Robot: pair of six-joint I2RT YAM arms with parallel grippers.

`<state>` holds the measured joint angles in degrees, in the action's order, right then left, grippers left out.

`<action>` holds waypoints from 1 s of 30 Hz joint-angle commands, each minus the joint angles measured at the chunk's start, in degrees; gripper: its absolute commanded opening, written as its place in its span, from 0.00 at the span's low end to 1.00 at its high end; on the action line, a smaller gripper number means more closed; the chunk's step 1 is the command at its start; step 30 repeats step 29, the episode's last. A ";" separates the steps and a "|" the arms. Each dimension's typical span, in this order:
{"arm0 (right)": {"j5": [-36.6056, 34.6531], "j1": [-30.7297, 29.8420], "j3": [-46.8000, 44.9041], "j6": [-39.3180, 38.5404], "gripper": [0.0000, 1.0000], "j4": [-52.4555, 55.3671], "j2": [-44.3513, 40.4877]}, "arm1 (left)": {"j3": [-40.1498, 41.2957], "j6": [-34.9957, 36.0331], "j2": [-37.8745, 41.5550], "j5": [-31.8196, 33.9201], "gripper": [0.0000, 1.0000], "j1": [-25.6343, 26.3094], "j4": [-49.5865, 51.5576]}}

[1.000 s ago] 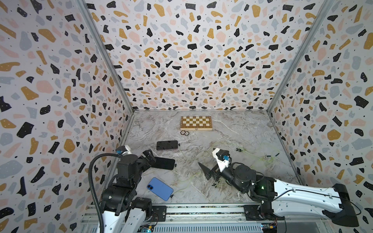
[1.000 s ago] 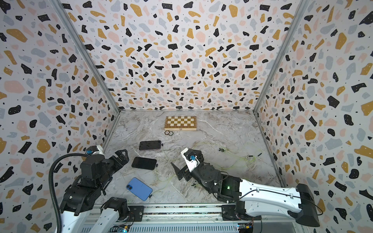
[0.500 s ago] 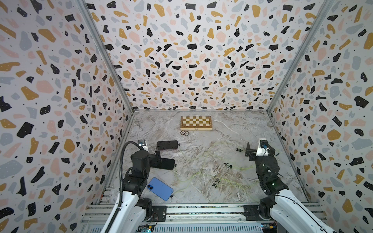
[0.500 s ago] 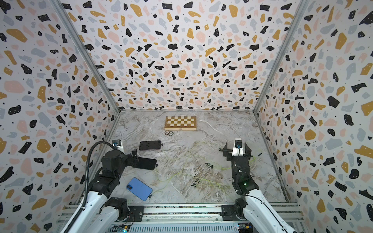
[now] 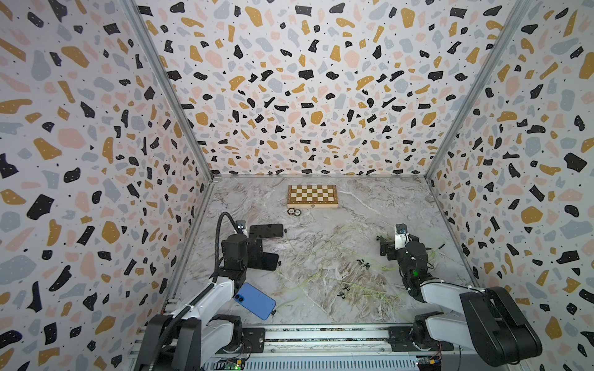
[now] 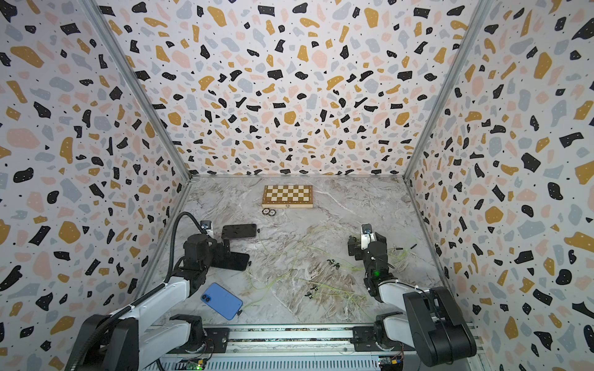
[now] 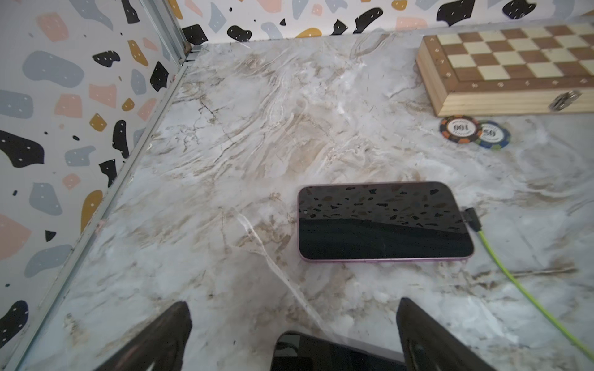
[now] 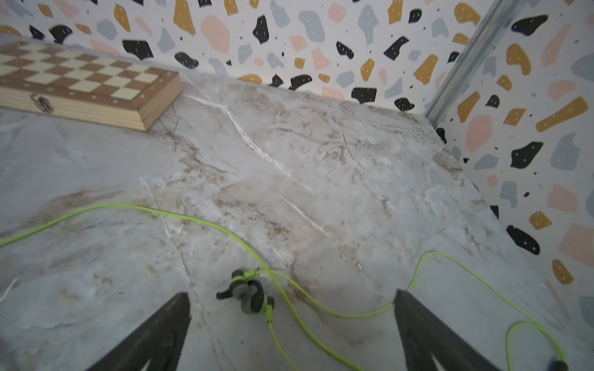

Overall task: Plug wired earphones into phones
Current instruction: Reset both arms

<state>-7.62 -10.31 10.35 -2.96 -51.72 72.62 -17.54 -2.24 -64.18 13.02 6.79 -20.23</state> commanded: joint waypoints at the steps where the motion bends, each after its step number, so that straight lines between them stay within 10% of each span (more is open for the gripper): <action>1: 5.66 2.91 1.42 -0.91 1.00 -11.55 3.77 | 1.17 3.20 -2.61 2.15 0.99 -0.41 -17.41; 8: 8.27 6.91 2.21 2.28 0.99 -17.64 12.32 | 3.24 3.98 -18.17 -4.11 0.99 -1.70 -37.64; 11: 8.07 6.71 2.61 2.04 0.99 -16.65 12.15 | -1.94 1.11 -16.06 0.44 0.99 -1.74 -23.41; 30: 7.33 6.02 2.73 1.65 0.99 -15.90 11.93 | -1.27 0.48 -16.51 0.99 0.99 -2.41 -26.00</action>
